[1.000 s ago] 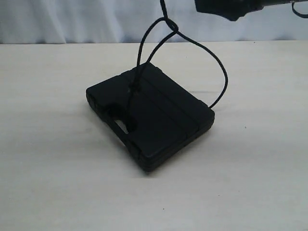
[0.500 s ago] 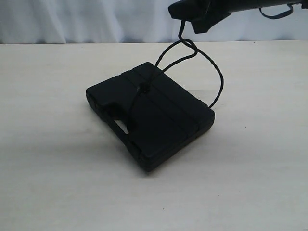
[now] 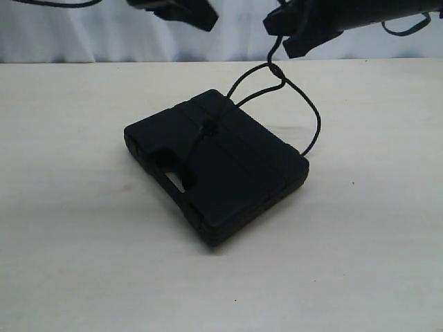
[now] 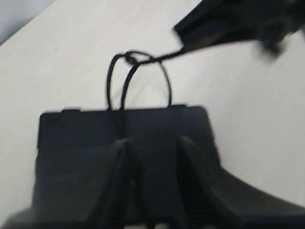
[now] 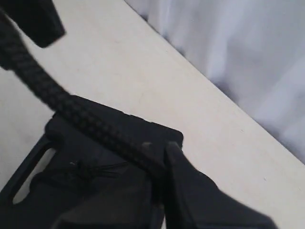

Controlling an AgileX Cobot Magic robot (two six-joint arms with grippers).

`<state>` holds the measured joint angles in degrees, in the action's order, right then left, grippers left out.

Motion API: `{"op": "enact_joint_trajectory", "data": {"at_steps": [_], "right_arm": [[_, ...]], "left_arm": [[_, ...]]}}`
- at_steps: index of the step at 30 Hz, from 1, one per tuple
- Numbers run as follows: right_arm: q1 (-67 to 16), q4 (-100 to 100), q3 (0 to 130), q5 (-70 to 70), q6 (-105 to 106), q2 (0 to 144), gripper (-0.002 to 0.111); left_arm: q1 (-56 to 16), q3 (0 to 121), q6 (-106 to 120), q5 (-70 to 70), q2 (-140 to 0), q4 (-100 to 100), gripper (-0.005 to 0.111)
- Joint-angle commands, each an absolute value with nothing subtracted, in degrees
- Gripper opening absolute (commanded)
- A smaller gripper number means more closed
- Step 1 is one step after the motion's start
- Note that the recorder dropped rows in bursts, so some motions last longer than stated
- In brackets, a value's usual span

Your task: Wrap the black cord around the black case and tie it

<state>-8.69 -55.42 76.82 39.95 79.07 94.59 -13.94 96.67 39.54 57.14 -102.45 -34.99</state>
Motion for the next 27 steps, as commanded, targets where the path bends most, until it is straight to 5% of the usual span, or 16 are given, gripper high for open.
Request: {"op": "enact_joint_trajectory", "data": {"at_steps": [1, 8, 27], "right_arm": [[-4.7, -52.8, 77.0, 37.6, 73.4, 93.8, 0.004], [0.9, -52.8, 77.2, 32.4, 67.5, 93.8, 0.004], [5.6, -32.5, 77.2, 29.8, 47.5, 100.6, 0.004]], "left_arm": [[-14.0, 97.0, 26.6, 61.7, -102.4, -17.3, 0.045], [-13.9, 90.1, 18.2, 68.5, -102.4, -9.6, 0.048], [-13.9, 65.6, -2.0, 53.5, -102.4, -18.8, 0.048]]}}
